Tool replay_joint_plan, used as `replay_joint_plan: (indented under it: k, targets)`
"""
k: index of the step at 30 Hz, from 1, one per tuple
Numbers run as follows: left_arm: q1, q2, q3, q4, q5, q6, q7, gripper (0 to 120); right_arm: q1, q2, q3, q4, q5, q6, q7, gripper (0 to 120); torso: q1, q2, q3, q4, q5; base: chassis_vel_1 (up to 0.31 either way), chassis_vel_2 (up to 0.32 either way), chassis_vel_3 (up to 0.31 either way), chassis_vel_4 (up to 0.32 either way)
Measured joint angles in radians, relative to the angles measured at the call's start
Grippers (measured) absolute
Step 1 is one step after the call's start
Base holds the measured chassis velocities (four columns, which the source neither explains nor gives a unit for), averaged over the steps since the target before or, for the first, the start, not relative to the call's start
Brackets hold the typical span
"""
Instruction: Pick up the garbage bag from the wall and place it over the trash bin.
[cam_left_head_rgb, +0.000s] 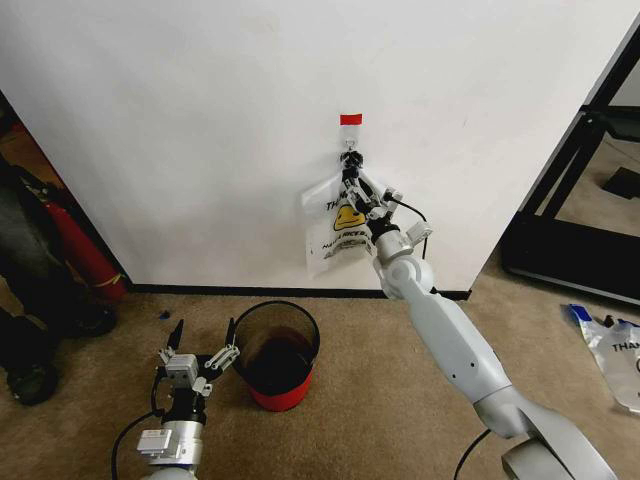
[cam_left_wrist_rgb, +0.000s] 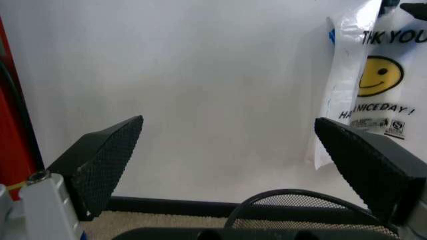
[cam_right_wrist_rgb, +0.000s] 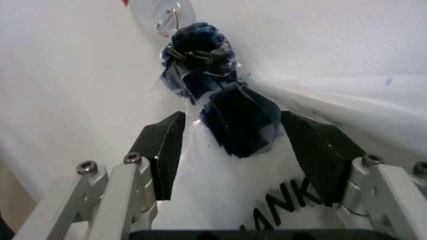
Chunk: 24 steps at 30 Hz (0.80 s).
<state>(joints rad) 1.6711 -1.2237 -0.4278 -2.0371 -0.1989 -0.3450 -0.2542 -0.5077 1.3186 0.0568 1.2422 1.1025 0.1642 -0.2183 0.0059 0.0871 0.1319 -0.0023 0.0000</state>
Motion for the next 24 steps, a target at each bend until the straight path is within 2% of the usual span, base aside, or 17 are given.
replay_joint_plan:
  k: [5,10,24]
  targets:
    - [0.001,0.0,-0.001,0.0,0.0,0.0,0.0,100,0.01,0.0,0.0,-0.017,0.009,-0.007,-0.022,47,0.0,0.0,0.0,0.0,0.0,0.0,0.0,0.0,0.0]
    - [0.001,-0.002,-0.001,0.0,0.001,0.0,0.0,100,0.022,0.006,-0.003,-0.032,0.013,-0.01,-0.035,43,0.0,0.0,0.0,0.0001,0.0,0.0,0.0,0.0,0.0]
    - [0.001,-0.002,-0.001,-0.001,0.001,0.0,-0.001,100,0.036,-0.012,-0.014,-0.053,0.019,-0.019,-0.067,42,0.0,0.0,0.0,0.0,0.0,0.0,0.0,0.0,0.0]
